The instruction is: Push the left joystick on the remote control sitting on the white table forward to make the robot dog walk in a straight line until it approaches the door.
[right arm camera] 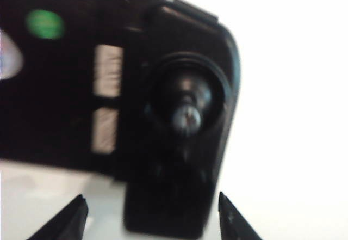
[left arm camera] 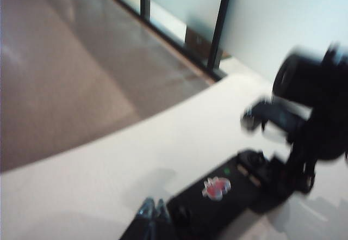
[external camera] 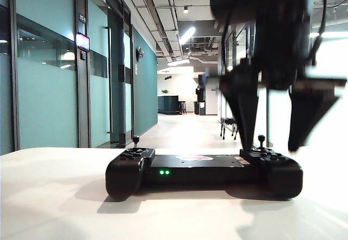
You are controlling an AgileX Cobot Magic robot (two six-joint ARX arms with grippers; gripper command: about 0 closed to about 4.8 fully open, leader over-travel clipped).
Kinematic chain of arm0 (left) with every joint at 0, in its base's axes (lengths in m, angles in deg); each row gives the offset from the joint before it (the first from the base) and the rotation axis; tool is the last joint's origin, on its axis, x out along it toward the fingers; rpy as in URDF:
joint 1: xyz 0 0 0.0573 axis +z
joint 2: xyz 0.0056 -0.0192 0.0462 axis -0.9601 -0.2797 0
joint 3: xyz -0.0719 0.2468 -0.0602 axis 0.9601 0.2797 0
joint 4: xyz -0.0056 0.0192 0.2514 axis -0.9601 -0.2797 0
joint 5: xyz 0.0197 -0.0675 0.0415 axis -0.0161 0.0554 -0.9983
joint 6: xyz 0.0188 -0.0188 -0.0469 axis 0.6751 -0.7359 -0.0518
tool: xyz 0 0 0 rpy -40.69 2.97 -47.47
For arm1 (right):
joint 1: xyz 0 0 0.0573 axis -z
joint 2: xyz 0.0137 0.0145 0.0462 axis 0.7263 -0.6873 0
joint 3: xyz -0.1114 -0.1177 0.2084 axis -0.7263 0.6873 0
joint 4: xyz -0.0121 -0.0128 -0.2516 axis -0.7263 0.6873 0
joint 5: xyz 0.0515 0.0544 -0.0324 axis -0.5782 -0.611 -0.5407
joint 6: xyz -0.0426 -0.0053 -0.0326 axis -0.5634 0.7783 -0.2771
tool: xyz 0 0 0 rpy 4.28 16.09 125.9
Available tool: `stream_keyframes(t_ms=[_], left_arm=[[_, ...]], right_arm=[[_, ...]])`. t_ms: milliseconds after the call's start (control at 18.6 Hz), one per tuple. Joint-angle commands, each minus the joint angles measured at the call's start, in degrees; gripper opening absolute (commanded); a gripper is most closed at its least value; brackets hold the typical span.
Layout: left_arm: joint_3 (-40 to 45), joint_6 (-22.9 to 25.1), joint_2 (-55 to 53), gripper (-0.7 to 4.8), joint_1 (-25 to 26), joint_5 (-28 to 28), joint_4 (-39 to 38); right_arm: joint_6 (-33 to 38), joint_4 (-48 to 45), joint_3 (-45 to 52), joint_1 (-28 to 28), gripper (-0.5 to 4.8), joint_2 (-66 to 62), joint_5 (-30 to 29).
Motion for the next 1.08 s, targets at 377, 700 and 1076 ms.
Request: stream_keyframes(t_ms=[377,700,1076], left_arm=[[1.2,-1.7,3.7,-0.05,-2.2,-1.9,-8.3],[10.4,-1.9,12.8,-0.05,-4.0,-5.7,-0.5],[21.8,0.6,23.1,-0.05,-4.0,-10.2,10.6]], right_arm=[[-6.1,8.8,-4.2,-0.2,-0.01,17.1,1.2],[-14.9,-16.3,8.2,-0.2,-0.01,33.3,2.8],[-7.1,-21.8,8.6,-0.2,0.15,34.6,4.3]])
